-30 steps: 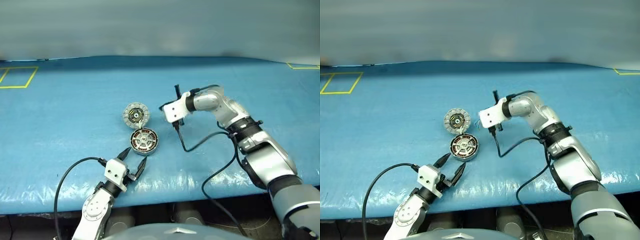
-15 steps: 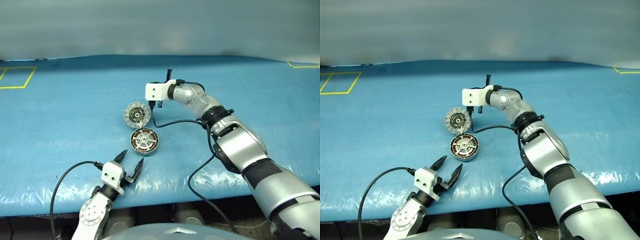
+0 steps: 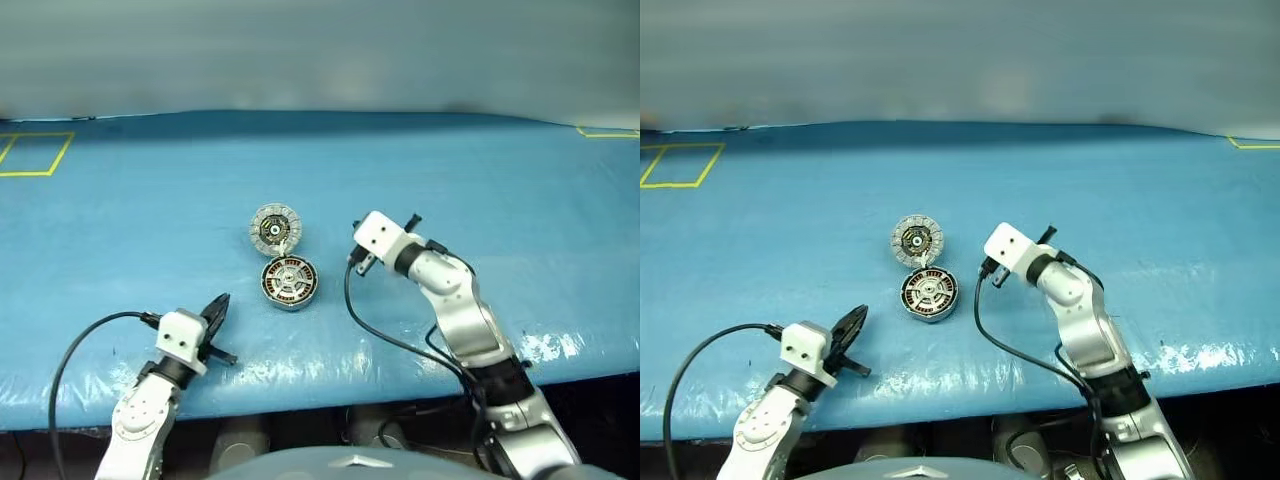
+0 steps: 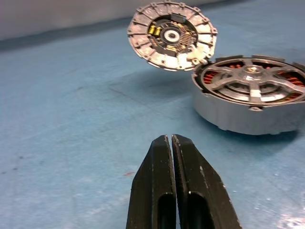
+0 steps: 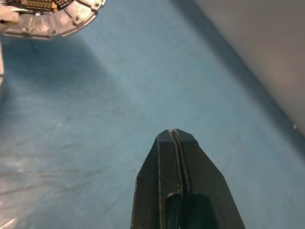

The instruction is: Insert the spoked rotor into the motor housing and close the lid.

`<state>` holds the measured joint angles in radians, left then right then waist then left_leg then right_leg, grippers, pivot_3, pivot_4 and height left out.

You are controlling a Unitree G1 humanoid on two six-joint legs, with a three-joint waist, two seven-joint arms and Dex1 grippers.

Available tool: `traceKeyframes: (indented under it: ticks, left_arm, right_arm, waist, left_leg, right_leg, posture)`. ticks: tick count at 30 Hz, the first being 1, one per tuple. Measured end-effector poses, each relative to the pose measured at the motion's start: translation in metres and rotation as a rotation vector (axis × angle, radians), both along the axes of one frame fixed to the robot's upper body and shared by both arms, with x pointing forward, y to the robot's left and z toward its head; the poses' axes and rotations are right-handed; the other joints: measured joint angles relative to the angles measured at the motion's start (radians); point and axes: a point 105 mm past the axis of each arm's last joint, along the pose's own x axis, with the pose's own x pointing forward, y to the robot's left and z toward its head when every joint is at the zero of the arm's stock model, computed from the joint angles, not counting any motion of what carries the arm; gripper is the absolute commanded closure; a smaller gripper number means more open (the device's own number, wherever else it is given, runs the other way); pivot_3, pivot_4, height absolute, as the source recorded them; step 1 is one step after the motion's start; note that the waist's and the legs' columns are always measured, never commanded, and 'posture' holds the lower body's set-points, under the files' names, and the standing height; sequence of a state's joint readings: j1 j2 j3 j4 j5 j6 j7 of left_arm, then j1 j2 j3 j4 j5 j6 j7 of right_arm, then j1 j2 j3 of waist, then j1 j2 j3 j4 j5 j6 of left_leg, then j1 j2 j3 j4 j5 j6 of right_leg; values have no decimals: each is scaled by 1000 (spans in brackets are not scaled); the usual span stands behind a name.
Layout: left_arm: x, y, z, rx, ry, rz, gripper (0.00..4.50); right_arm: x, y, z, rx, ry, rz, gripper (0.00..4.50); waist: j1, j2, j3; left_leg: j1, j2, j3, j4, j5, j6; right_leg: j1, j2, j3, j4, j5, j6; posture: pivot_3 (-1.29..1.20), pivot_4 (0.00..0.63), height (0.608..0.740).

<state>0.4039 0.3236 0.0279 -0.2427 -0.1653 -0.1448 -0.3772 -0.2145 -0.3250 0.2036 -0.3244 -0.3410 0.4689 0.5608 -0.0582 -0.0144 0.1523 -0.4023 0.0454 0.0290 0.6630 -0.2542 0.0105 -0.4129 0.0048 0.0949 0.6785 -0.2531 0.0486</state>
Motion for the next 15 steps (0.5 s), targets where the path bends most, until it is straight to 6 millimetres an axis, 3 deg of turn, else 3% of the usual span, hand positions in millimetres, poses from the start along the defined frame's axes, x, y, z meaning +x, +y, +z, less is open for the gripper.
traceKeyframes:
  ticks: [4,9,15]
  left_arm:
    - [11,14,9,26,-15,5,4476]
    - [33,34,18,-87,7,51,4476]
    - [62,49,34,-196,35,48,4476]
  right_arm:
    - [-31,10,-1,205,115,-2,4500]
    - [-59,23,-3,350,235,71,4500]
    - [-73,35,-11,401,323,110,4500]
  waist:
    - [-4,-2,0]
    - [-4,-5,-1]
    - [-2,-8,-2]
  left_leg:
    - [2,0,1,1,1,-1]
    - [2,0,1,2,2,-1]
    - [2,-1,0,1,2,-1]
  right_leg:
    - [2,2,1,0,-4,0]
    - [2,1,1,0,-4,0]
    - [1,2,1,0,-4,0]
  posture:
    - [0,150,740]
    - [0,150,740]
    - [0,150,740]
